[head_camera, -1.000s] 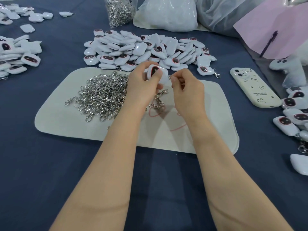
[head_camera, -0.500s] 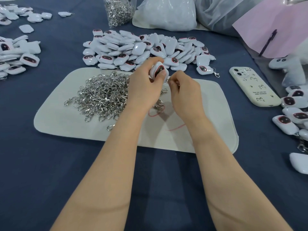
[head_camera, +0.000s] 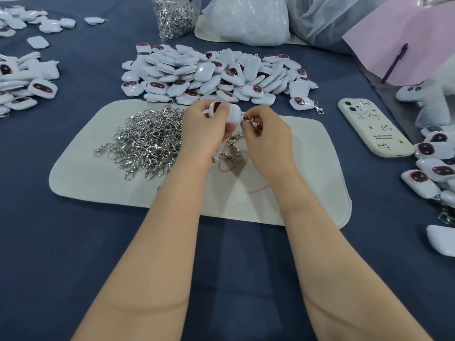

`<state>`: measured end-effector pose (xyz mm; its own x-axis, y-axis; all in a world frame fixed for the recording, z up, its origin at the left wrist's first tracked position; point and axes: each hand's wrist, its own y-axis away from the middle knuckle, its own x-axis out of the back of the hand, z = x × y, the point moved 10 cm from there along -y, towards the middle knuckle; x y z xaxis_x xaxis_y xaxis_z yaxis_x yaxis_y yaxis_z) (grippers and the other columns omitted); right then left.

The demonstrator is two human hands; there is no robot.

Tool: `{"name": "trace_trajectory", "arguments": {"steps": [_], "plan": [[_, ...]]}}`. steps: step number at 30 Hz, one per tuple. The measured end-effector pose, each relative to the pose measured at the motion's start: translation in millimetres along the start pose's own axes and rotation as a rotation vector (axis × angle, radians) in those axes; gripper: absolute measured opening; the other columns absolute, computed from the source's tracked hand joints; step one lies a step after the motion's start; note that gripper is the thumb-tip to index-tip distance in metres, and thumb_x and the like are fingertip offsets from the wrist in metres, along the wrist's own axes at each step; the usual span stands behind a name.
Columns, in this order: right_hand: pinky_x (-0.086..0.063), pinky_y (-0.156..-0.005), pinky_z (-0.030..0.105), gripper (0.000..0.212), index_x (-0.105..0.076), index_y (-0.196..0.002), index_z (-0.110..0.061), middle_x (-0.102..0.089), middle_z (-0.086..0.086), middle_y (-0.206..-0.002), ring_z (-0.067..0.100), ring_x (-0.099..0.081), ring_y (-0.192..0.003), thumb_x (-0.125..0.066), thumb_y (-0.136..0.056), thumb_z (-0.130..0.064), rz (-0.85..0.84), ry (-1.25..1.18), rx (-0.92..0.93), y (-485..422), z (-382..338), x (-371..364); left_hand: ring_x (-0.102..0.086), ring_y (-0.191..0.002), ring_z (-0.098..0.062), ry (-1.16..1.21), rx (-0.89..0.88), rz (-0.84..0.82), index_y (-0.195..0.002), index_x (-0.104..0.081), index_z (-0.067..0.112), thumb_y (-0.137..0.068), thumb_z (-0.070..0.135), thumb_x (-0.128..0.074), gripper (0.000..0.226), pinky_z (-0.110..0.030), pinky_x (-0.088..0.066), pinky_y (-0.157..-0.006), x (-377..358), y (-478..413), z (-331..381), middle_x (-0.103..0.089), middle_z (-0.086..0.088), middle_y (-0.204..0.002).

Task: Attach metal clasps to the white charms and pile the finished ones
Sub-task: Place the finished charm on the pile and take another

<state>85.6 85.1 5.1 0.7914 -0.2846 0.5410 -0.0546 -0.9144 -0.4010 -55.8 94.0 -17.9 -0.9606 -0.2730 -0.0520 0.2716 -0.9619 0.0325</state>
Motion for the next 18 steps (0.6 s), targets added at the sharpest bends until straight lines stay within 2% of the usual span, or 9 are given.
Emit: {"name": "trace_trajectory", "arguments": {"steps": [2,4,7,11,13,15,18], "plan": [[-0.035,-0.067,0.008,0.012,-0.062,-0.100,-0.006,-0.058,-0.003,-0.089,0.009,-0.050,-0.078,-0.058,-0.089,-0.007,0.008,-0.044,-0.017,0.4,1.6,0.8,-0.057,-0.044,-0.001,0.143,0.121,-0.028,-0.088,-0.059,0.009,-0.094,0.014,-0.055,0.009,-0.016,-0.048,-0.047,-1.3,0.3,-10.4,-0.060,-0.004,-0.069],[-0.037,-0.068,0.003,0.011,-0.062,-0.099,-0.008,-0.060,-0.002,-0.091,0.006,-0.052,-0.077,-0.059,-0.089,-0.008,0.027,-0.110,-0.039,0.4,3.8,3.4,-0.057,-0.043,-0.003,0.261,0.219,-0.066,-0.083,-0.058,0.007,-0.094,0.012,-0.055,0.013,-0.016,-0.048,-0.047,-5.9,1.5,-18.3,-0.060,-0.007,-0.071],[-0.039,-0.069,0.005,0.006,-0.062,-0.094,-0.011,-0.062,-0.005,-0.088,0.002,-0.053,-0.076,-0.060,-0.088,-0.010,0.064,-0.177,-0.052,-0.1,5.0,8.3,-0.057,-0.041,-0.004,0.405,0.352,-0.108,-0.092,-0.055,0.003,-0.094,0.011,-0.055,0.008,-0.015,-0.048,-0.044,-12.8,5.0,-28.7,-0.059,-0.011,-0.076],[-0.041,-0.069,0.007,0.007,-0.059,-0.089,-0.020,-0.058,-0.019,-0.078,-0.005,-0.053,-0.074,-0.062,-0.088,-0.013,0.059,-0.229,-0.056,0.1,4.2,8.5,-0.056,-0.039,-0.004,0.573,0.469,-0.135,-0.101,-0.050,0.002,-0.093,0.010,-0.055,0.013,-0.013,-0.048,-0.041,-17.4,9.3,-36.9,-0.056,-0.007,-0.069],[-0.042,-0.069,0.008,0.007,-0.059,-0.089,-0.021,-0.058,-0.019,-0.077,-0.002,-0.055,-0.074,-0.062,-0.089,-0.015,0.038,-0.224,-0.055,0.3,3.1,6.1,-0.056,-0.039,-0.004,0.620,0.509,-0.138,-0.107,-0.047,0.002,-0.094,0.010,-0.055,0.018,-0.013,-0.048,-0.041,-18.4,10.2,-39.8,-0.056,-0.010,-0.085],[-0.046,-0.071,0.016,0.005,-0.059,-0.091,-0.022,-0.060,-0.015,-0.076,0.008,-0.059,-0.075,-0.061,-0.090,-0.017,0.018,-0.216,-0.060,0.3,3.6,4.1,-0.057,-0.040,-0.004,0.643,0.529,-0.145,-0.108,-0.045,0.002,-0.094,0.011,-0.054,0.019,-0.013,-0.049,-0.043,-19.8,9.6,-41.4,-0.051,-0.013,-0.102],[-0.047,-0.073,0.023,0.006,-0.056,-0.095,-0.025,-0.066,-0.003,-0.078,0.015,-0.064,-0.079,-0.059,-0.092,-0.021,-0.021,-0.224,-0.089,0.7,7.4,-0.2,-0.057,-0.040,-0.004,0.658,0.530,-0.148,-0.109,-0.046,0.002,-0.094,0.011,-0.054,0.019,-0.012,-0.050,-0.044,-21.5,9.1,-41.6,-0.048,-0.013,-0.105]]}}
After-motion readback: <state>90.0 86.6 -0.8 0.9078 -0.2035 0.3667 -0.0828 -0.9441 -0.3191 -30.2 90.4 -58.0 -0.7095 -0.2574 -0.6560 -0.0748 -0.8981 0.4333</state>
